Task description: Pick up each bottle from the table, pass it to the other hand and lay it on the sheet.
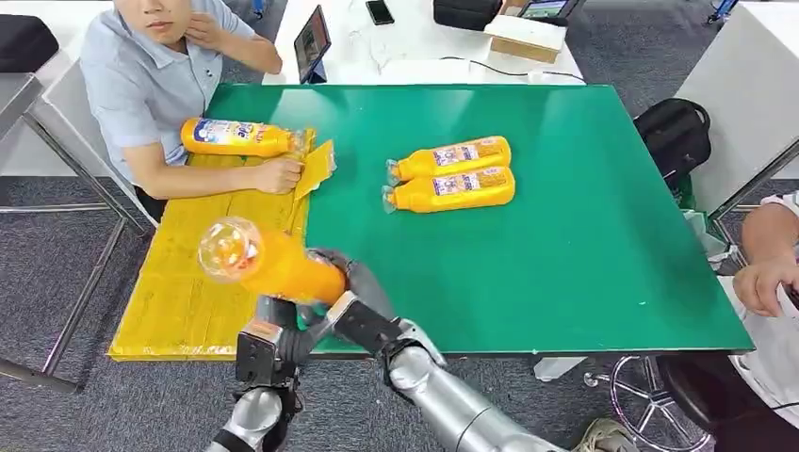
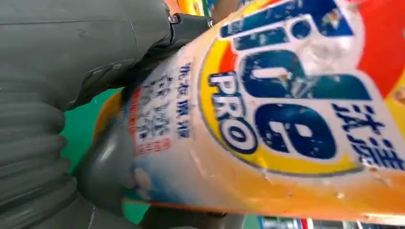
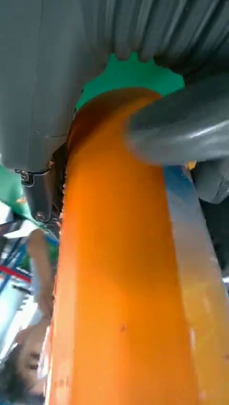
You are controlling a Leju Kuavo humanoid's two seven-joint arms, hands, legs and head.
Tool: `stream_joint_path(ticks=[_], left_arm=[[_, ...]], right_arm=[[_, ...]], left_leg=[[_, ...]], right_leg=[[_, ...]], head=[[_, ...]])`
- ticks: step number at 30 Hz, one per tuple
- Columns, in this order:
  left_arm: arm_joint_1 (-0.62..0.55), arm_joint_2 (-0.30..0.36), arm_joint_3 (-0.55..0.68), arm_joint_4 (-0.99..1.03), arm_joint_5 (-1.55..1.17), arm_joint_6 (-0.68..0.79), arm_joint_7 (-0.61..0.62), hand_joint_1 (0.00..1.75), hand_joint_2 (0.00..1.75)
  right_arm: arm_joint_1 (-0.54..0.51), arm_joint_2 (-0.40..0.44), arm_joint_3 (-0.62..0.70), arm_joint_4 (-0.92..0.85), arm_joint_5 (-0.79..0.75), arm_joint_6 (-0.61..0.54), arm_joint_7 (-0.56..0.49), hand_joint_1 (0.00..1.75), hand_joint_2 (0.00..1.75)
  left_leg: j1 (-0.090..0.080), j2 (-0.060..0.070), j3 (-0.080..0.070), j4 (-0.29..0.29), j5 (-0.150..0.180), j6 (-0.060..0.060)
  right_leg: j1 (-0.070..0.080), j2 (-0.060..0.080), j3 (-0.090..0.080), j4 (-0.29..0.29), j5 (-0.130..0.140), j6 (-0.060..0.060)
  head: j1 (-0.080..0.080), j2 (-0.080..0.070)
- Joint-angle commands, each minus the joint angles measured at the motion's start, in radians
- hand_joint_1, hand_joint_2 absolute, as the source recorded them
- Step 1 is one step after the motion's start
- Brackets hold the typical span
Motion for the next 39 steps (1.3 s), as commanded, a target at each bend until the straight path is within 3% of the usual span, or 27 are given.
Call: stream_joint_path(ticks=[1,6,16,17,18,19,21,24,28,29,35,39], left_arm=[[-0.049,0.005,-0.044,-0.03,0.019,0.03,0.001,0.0,1.75],[-0.065,0.001,-0.047,-0.013,-0.008,0.071,0.001,0.0,1.75],[-0.078,-0.008,-0.019,0.005,0.087,-0.018,0.001,0.0,1.75],[-0.077,-0.008,-0.012,0.004,0.115,-0.047,0.001,1.59,1.75],[-0.077,-0.008,-0.009,0.0,0.131,-0.07,0.001,1.75,1.75],[-0.075,-0.009,0.001,-0.005,0.157,-0.105,0.001,1.75,1.75],[-0.072,-0.011,0.01,-0.008,0.204,-0.17,0.013,1.75,1.75],[-0.06,-0.008,0.025,-0.007,0.302,-0.306,0.073,1.75,1.75],[-0.058,-0.008,0.028,-0.006,0.31,-0.314,0.077,1.75,1.75],[-0.059,-0.006,0.035,0.001,0.328,-0.335,0.085,1.75,1.75],[-0.087,0.068,0.122,0.048,0.314,-0.28,0.121,1.75,1.75],[-0.087,0.103,0.183,0.053,0.323,-0.277,0.125,1.75,1.75]], right_arm=[[-0.012,0.022,0.13,0.152,0.013,-0.014,0.001,1.75,1.75],[-0.021,0.022,0.142,0.173,0.014,-0.025,0.001,1.75,1.75],[-0.018,0.021,0.18,0.173,0.033,-0.051,0.001,1.75,1.75],[-0.016,0.02,0.184,0.175,0.035,-0.055,0.001,1.75,1.75],[-0.015,0.019,0.189,0.176,0.036,-0.059,0.001,1.75,1.75],[-0.016,0.016,0.205,0.179,0.046,-0.078,0.001,1.75,1.75],[-0.015,0.01,0.22,0.173,0.054,-0.111,0.001,0.0,1.75],[-0.019,-0.004,0.261,0.167,0.074,-0.196,0.001,0.0,1.75],[-0.02,-0.006,0.268,0.166,0.076,-0.206,0.001,0.0,1.75],[-0.026,-0.013,0.287,0.167,0.093,-0.264,0.001,0.0,0.0],[-0.023,-0.051,0.387,0.118,0.159,-0.482,0.001,0.0,0.0],[-0.017,-0.064,0.403,0.085,0.148,-0.509,0.001,0.0,0.0]], left_leg=[[0.001,-0.002,0.001,0.0,0.0,-0.001],[0.002,-0.003,0.001,0.0,0.0,-0.002],[0.001,-0.003,0.001,0.0,0.0,-0.001],[0.001,-0.002,0.0,0.0,0.0,-0.001],[0.002,-0.003,0.002,0.0,0.0,-0.002],[0.002,-0.002,0.001,0.0,0.0,-0.001],[0.002,-0.002,0.001,0.0,0.0,-0.001],[0.0,-0.002,0.0,0.0,0.0,-0.001],[0.001,-0.002,0.001,0.0,0.0,-0.001],[0.001,-0.001,0.0,0.0,0.0,-0.001],[0.001,0.0,0.001,-0.001,0.0,-0.001],[0.002,0.001,0.002,-0.001,0.0,-0.002]], right_leg=[[0.001,-0.003,0.002,-0.001,0.0,-0.002],[0.002,-0.004,0.003,-0.001,-0.001,-0.002],[0.002,-0.004,0.002,-0.001,0.0,-0.002],[0.001,-0.003,0.001,-0.001,0.0,-0.001],[0.002,-0.005,0.003,-0.002,-0.001,-0.002],[0.002,-0.004,0.002,-0.002,0.0,-0.002],[0.002,-0.004,0.003,-0.002,0.0,-0.002],[0.001,-0.003,0.0,-0.001,0.0,-0.001],[0.001,-0.003,0.001,-0.001,-0.001,-0.002],[0.001,-0.002,0.001,-0.001,0.0,-0.001],[0.001,-0.002,0.001,-0.001,0.0,-0.002],[0.002,-0.001,0.003,-0.002,0.0,-0.003]], head=[[0.0,0.0],[0.0,0.0],[0.0,0.0],[0.0,0.0],[0.0,0.0],[0.0,0.0],[0.0,0.0],[0.0,0.0],[0.0,0.0],[0.0,0.0],[0.0,0.0],[0.0,0.0]])
